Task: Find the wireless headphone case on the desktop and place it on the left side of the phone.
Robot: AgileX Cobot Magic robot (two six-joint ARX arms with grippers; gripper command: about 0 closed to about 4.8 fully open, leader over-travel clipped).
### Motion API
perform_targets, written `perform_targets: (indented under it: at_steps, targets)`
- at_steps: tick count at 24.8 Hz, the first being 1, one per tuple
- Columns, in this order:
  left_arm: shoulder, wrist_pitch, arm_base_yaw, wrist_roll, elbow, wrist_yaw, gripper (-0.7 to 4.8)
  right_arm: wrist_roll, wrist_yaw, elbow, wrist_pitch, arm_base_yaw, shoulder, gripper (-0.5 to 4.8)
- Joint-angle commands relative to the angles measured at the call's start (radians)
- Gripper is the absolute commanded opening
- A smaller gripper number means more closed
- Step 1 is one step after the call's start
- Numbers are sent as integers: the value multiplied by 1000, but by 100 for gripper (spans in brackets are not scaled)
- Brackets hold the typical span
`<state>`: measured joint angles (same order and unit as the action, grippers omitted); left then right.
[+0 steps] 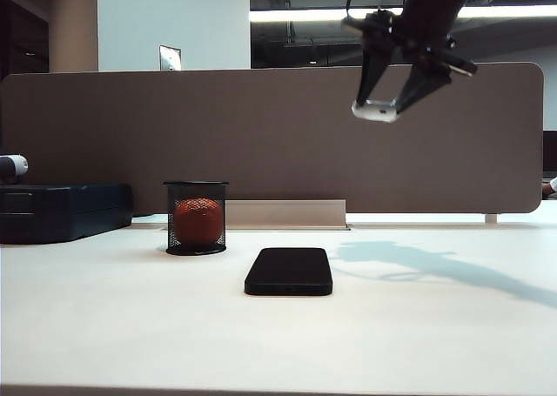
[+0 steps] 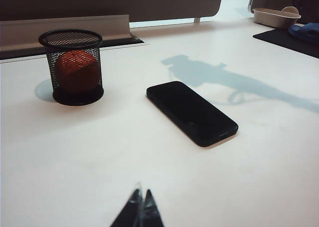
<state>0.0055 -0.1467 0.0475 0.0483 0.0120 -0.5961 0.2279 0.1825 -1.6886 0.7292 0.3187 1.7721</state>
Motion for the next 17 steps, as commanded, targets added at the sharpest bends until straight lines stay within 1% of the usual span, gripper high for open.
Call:
perform_targets:
  at_steps: [1, 3, 4, 6, 10, 12, 14, 15, 17]
  targets:
    - [1, -2, 1, -3, 2, -10, -6, 0, 129, -3, 55, 4, -29, 170]
    - [1, -2, 1, -3, 2, -10, -6, 0, 150, -3, 93, 14, -37, 170]
    - [1, -2, 1, -3, 2, -10, -5, 0, 150, -3, 131, 28, -44, 170]
    - [1, -2, 1, -3, 2, -10, -5, 0, 151, -3, 154, 43, -48, 170]
    - [1, -2, 1, -4, 2, -11, -5, 0, 153, -3, 163, 136, -50, 170]
    - [1, -2, 2, -3, 2, -11, -5, 0, 152, -3, 155, 167, -50, 170]
    - [1, -2, 2, -3, 2, -10, -5, 0, 130, -2, 139, 210, -50, 169]
    - [1, -2, 1, -3, 2, -10, -5, 0, 100, -2, 123, 239, -50, 165]
    - [1, -2, 2, -3, 2, -10, -5, 1, 75, -2, 104, 267, -48, 165]
